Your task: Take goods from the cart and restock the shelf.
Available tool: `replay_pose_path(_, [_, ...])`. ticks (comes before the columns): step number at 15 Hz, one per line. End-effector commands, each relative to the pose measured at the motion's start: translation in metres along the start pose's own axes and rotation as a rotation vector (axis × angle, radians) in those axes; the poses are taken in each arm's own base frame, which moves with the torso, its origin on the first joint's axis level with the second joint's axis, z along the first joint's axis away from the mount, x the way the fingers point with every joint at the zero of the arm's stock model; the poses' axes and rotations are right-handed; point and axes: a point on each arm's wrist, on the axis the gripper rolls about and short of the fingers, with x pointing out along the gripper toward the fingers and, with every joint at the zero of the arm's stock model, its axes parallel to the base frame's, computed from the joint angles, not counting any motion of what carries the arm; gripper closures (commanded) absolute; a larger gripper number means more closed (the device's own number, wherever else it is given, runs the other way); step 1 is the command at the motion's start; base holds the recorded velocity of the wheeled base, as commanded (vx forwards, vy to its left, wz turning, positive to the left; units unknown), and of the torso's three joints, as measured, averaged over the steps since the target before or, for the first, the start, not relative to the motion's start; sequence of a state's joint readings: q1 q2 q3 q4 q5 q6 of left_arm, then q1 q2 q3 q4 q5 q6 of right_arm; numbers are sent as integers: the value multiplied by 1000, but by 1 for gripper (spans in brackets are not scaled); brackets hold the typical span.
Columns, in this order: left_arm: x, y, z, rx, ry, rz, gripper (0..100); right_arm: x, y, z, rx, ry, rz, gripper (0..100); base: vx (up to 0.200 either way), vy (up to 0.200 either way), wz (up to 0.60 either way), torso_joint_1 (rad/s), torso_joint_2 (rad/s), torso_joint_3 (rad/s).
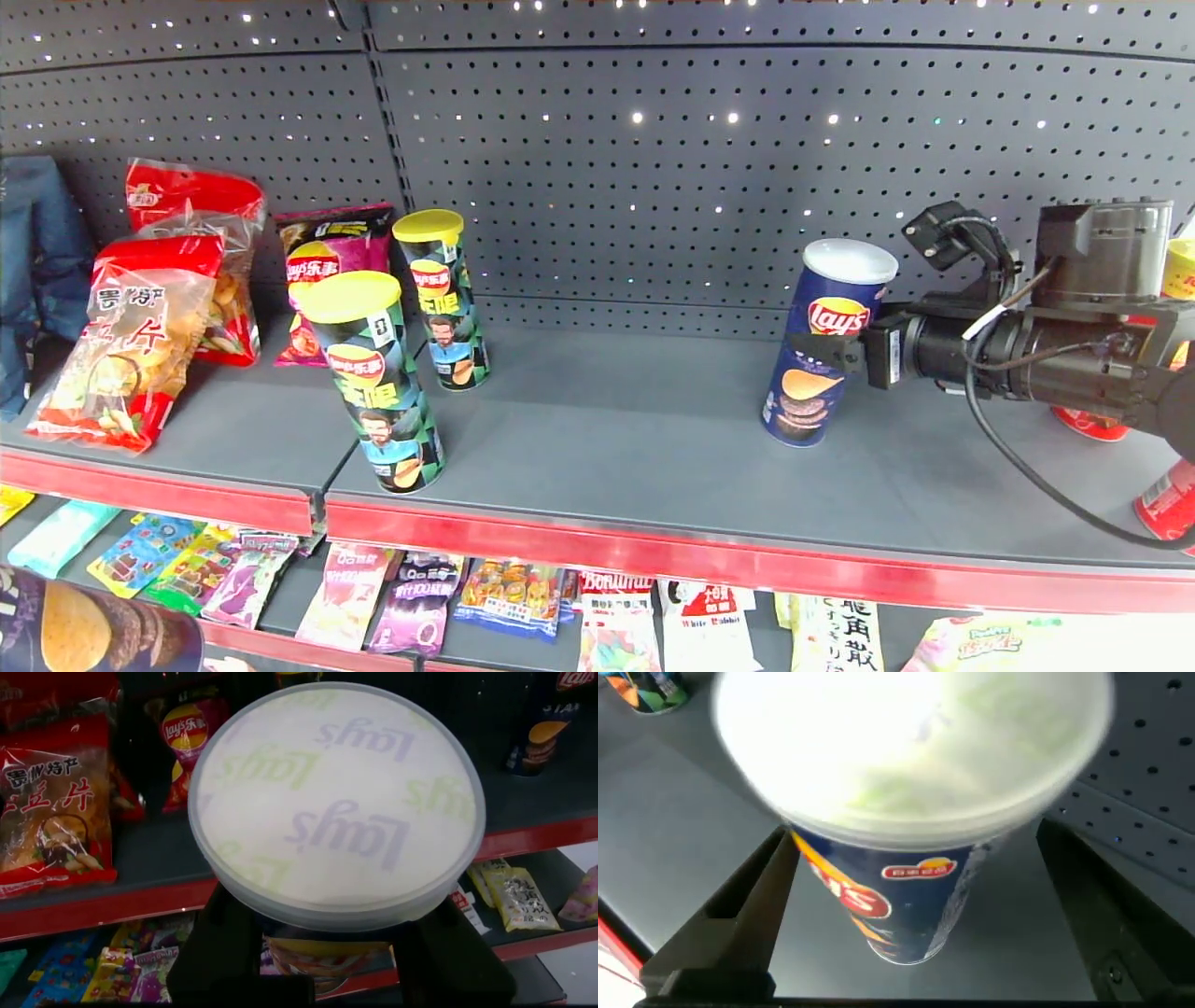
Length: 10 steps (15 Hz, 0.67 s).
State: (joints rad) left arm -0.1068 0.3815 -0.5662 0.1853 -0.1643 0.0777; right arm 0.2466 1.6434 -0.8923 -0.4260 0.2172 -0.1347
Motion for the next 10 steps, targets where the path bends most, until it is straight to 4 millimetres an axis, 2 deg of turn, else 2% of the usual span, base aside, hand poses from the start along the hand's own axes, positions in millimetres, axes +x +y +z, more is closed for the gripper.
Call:
replay_pose_path(1, [0, 0, 0, 0, 1, -1, 100, 3, -1, -1, -1, -4, -1, 100, 0, 0, 0, 0, 0, 0])
replay_pose_path(5, [0, 0, -1, 0, 4, 1, 100, -2, 5, -6, -18, -1, 2, 100, 0, 0, 0, 0, 0, 0])
replay_pose_path(7, [0, 0, -1, -2, 4, -1, 100, -12, 14, 2, -37, -30, -26, 100, 0, 0, 0, 0, 0, 0])
replay_pose_path(10, [2, 0, -3, -3, 14, -2, 100, -34, 43, 17, -39, -89, -93, 100, 0, 0, 0, 0, 0, 0])
